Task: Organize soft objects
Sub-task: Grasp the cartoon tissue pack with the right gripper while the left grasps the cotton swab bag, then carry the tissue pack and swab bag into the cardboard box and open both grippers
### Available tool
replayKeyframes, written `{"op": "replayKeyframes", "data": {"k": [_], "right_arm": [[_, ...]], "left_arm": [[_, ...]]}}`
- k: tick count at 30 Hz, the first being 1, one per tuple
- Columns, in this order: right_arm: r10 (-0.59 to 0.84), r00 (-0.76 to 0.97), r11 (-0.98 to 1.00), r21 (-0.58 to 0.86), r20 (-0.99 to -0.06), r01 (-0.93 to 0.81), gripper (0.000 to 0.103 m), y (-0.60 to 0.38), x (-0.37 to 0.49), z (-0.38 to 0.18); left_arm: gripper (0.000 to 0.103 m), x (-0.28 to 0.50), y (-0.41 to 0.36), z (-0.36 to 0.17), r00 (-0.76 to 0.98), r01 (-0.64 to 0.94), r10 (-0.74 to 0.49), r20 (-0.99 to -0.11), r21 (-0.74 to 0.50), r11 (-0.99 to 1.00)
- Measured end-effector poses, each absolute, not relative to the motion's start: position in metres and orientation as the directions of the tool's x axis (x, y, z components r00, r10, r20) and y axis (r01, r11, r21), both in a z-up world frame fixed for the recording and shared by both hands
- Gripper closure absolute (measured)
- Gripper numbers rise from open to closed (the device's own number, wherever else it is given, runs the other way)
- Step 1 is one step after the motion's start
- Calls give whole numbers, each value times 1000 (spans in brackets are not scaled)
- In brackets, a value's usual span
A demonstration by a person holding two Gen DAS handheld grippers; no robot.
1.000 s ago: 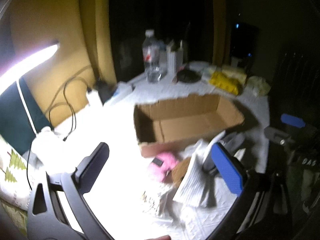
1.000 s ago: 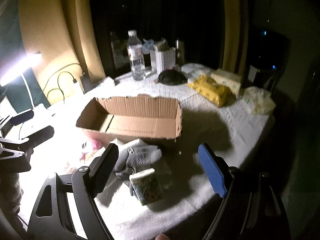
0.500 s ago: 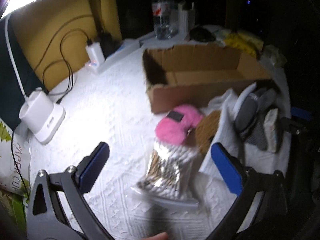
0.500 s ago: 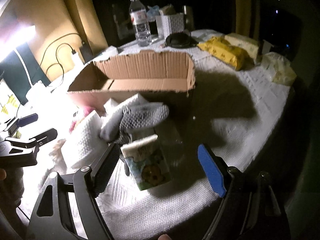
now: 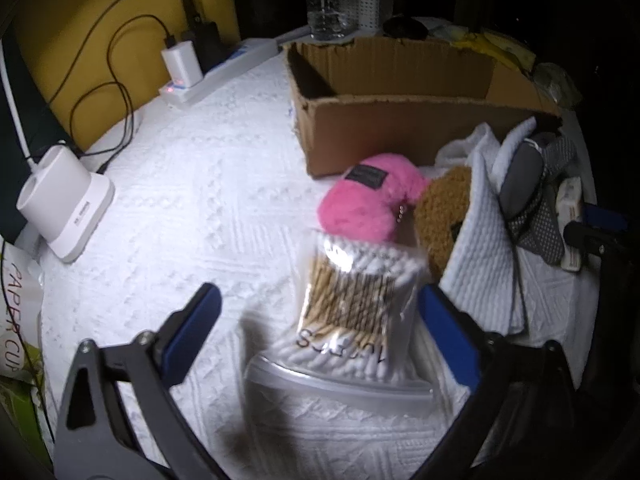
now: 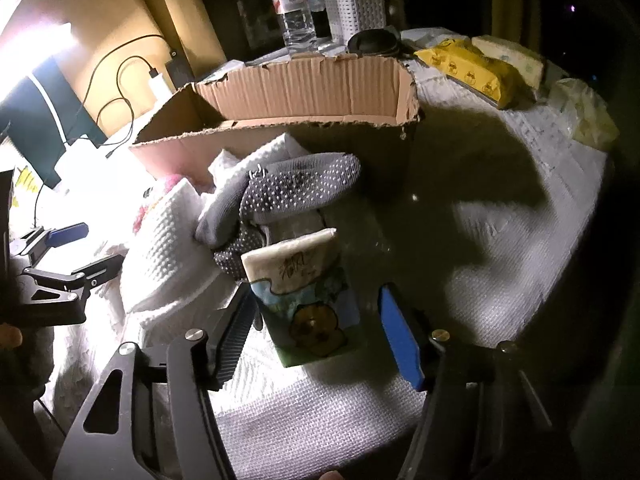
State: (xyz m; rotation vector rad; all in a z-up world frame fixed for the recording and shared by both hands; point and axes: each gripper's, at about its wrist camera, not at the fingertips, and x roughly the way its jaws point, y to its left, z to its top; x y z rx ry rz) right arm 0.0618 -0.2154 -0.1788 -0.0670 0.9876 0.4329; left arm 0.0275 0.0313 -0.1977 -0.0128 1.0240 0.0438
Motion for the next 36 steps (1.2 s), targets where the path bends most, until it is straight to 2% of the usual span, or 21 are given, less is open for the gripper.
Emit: {"op": "replayKeyframes", "data": {"k": [1,3,10,23,36], "right_arm": [[326,470,911,140,-820,-387,44,-215,62,-179],[329,467,909,141,-821,-392,49,-215,62,-179],[351,474,902,156,-807,-403,50,-218,58,-176],[358,554,905,132,-752,-405,50,-229,52,-133],[359,619,905,98,-699,-414,50,-238,65,-96]], "left_arm": [[22,28,31,-200,509,-38,23,-860,4,999],[30,29,29,-204,498,-29,12,-867,-3,1000],[57,23,21,-202,516,6,-3,-857,0,1000],[58,1,29,-158,653,-23,-22,-757,-48,999],[58,15,18,-101,763,-16,-33,-645,-71,997]]}}
